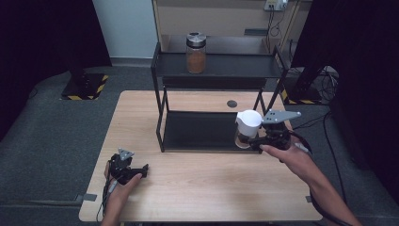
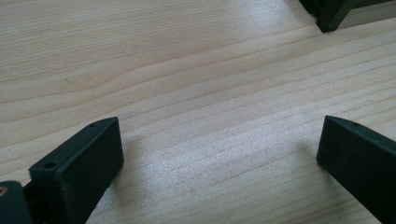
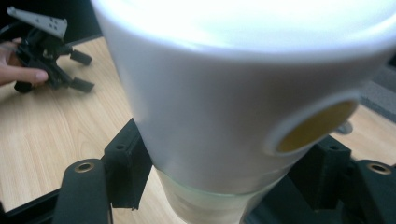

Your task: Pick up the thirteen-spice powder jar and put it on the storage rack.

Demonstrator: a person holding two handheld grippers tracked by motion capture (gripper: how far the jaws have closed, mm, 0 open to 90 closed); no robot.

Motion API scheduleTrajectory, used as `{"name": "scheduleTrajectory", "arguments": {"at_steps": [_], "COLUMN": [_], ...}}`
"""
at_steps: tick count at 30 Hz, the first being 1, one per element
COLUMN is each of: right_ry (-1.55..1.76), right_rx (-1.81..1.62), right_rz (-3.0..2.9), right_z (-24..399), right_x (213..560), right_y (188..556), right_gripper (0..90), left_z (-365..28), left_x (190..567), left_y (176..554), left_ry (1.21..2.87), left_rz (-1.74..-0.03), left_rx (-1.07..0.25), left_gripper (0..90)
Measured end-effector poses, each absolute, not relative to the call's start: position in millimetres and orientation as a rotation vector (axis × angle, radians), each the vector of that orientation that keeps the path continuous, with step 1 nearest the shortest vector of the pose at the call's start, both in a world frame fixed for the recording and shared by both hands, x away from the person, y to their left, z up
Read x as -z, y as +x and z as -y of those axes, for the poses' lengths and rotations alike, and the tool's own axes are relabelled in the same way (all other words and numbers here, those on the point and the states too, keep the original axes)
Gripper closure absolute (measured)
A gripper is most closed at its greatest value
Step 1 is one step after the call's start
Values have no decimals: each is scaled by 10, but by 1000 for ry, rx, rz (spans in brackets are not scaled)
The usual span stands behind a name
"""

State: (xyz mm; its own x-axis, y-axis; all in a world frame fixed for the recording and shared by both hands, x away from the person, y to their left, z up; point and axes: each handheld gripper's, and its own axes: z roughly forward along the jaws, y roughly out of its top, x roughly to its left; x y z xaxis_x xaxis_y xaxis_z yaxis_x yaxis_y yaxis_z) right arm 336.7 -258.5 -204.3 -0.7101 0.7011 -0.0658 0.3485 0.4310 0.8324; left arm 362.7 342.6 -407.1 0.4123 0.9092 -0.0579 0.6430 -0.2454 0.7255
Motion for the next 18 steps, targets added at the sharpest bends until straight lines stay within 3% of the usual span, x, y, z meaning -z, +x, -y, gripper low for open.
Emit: {"name": "scheduleTrajectory", "arguments": {"at_steps": [18], "right_ry": [833], "right_rx": [-1162], "right_rz": [-2297], "right_z": [2446], "right_x": [1226], "right_y": [3646], "right_gripper": [313], "left_z": [-3421], "left_x": [4072], "left_y": [3638], "left_ry": [1987], "left_rz": [-1311], "left_rx": [-495], "left_gripper": [0]}}
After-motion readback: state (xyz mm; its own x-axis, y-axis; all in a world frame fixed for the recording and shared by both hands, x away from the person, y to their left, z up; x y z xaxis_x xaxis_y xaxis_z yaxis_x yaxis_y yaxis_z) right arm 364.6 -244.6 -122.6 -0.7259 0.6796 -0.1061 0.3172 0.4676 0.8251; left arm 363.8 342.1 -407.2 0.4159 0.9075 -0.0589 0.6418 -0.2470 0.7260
